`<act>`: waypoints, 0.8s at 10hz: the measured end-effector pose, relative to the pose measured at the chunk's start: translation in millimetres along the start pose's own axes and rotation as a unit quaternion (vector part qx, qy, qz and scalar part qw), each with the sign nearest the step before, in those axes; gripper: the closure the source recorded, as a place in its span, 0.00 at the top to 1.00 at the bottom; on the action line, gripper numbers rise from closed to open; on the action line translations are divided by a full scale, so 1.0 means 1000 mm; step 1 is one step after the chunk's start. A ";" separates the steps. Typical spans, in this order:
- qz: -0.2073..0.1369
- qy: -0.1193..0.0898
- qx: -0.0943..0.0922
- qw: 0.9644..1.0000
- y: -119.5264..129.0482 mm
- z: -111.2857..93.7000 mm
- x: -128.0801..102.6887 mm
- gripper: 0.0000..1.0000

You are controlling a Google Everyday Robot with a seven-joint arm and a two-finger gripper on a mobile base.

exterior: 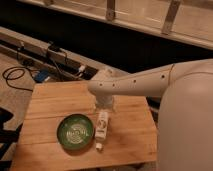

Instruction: Place the bottle in the ceramic bowl

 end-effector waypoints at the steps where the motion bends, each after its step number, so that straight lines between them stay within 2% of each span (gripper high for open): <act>1: 0.007 0.006 -0.001 1.000 -0.001 0.007 0.004 0.65; 4: 0.034 0.021 -0.017 0.999 -0.009 0.026 0.010 0.65; 8: 0.033 0.026 -0.024 0.999 -0.002 0.033 0.011 0.65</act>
